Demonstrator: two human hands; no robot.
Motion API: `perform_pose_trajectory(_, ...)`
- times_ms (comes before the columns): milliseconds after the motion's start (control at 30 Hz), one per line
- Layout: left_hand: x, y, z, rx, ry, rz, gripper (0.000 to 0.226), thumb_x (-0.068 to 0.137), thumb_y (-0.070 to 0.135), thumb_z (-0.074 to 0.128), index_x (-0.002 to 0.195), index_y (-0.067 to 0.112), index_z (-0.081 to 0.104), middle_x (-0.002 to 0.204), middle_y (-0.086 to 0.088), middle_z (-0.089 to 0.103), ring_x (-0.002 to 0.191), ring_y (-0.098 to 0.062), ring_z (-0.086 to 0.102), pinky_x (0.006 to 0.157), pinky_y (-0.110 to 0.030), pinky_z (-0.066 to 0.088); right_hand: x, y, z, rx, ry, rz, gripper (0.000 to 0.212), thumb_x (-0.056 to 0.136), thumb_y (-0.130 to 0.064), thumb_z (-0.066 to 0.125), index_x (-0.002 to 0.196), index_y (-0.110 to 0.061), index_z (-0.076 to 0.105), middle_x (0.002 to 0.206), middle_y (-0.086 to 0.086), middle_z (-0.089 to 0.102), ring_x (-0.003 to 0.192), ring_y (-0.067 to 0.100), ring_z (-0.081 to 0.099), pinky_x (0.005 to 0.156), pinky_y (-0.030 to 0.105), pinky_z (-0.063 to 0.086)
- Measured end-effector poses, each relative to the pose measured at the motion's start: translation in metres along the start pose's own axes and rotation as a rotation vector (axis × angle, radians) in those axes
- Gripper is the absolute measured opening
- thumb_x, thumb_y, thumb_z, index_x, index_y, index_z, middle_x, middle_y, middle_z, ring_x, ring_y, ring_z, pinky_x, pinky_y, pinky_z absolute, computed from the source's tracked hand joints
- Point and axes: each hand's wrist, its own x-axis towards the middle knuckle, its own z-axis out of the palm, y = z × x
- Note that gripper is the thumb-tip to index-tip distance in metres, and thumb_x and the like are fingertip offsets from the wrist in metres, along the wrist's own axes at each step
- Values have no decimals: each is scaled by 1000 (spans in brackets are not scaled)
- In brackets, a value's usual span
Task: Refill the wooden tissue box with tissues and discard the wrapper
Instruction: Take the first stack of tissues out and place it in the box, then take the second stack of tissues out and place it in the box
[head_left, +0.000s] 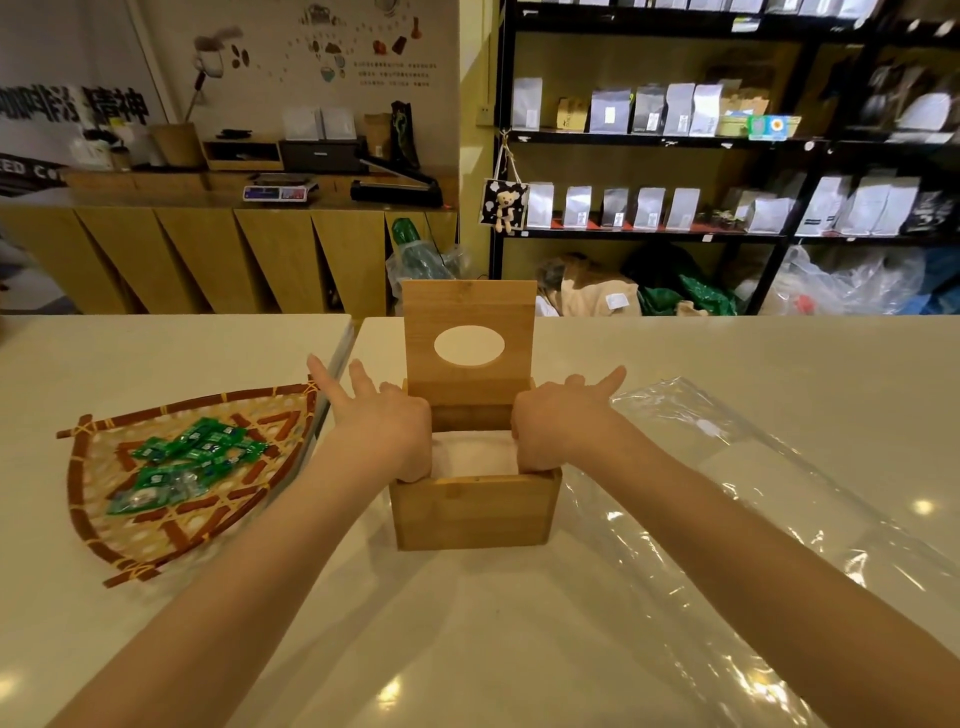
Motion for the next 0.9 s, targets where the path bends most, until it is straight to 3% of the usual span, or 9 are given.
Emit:
perform_pose_trajectory(167,-2,1,-2,-5,-36,33,43,84,13,49,124,27,51,146,-12,32,141,-42,-5,100,-74,-14,-1,-3,3,-76,24,27,32,82,-15,52,113,-15,53,124,11,51,130,41,29,100,77,-1)
perform_pose_trajectory(267,-5,-6,-5,-71,-89,87,38,85,23,52,122,27,53,147,-10,32,142,-39,-4,101,-72,-15,-1,4,5,153,46,-41,30,80,-24,61,109,-18,59,118,7,55,125,35,36,106,73,5)
perform_pose_trajectory(333,-14,-12,-14,-117,-92,95,36,82,41,56,115,27,59,141,-7,42,142,-37,3,101,-70,-16,-7,16,5,428,57,-143,38,75,-37,69,111,-26,63,116,0,60,119,26,45,108,59,22)
perform_pose_trajectory(400,-30,-13,-29,-121,32,84,39,78,53,56,103,25,62,120,-3,58,135,-31,28,105,-68,-9,-19,34,0,675,106,-245,38,76,-38,69,111,-26,64,119,-3,61,113,14,48,98,33,34)
perform_pose_trajectory(467,-54,-5,-49,-117,241,132,38,79,56,52,92,21,61,88,3,62,105,-22,53,108,-62,15,-34,57,-3,834,168,-285,33,79,-36,65,110,-25,65,120,-4,61,104,7,50,86,23,35)
perform_pose_trajectory(533,-80,13,-65,-201,400,270,40,81,57,48,91,22,64,78,4,61,81,-15,56,90,-45,46,-50,84,-1,929,244,-267,28,81,-33,63,108,-25,67,111,-6,65,93,2,57,76,16,40)
perform_pose_trajectory(567,-93,25,-70,-258,452,386,40,81,58,48,94,24,66,82,5,64,79,-14,57,81,-38,52,-57,99,3,972,288,-238,25,82,-31,63,106,-23,68,107,-6,68,91,2,60,74,14,42)
perform_pose_trajectory(767,-119,127,-63,-401,348,1208,38,83,54,49,111,31,60,117,9,63,105,-11,55,91,-38,46,-112,181,51,1133,437,2,17,87,-18,57,100,-17,68,93,4,73,85,14,69,84,31,52)
perform_pose_trajectory(900,-104,197,-34,-498,239,1431,48,86,47,50,127,22,51,139,6,49,127,-10,42,106,-32,34,-150,217,93,1232,440,134,16,88,-13,55,100,-15,66,92,7,72,84,18,68,82,35,52)
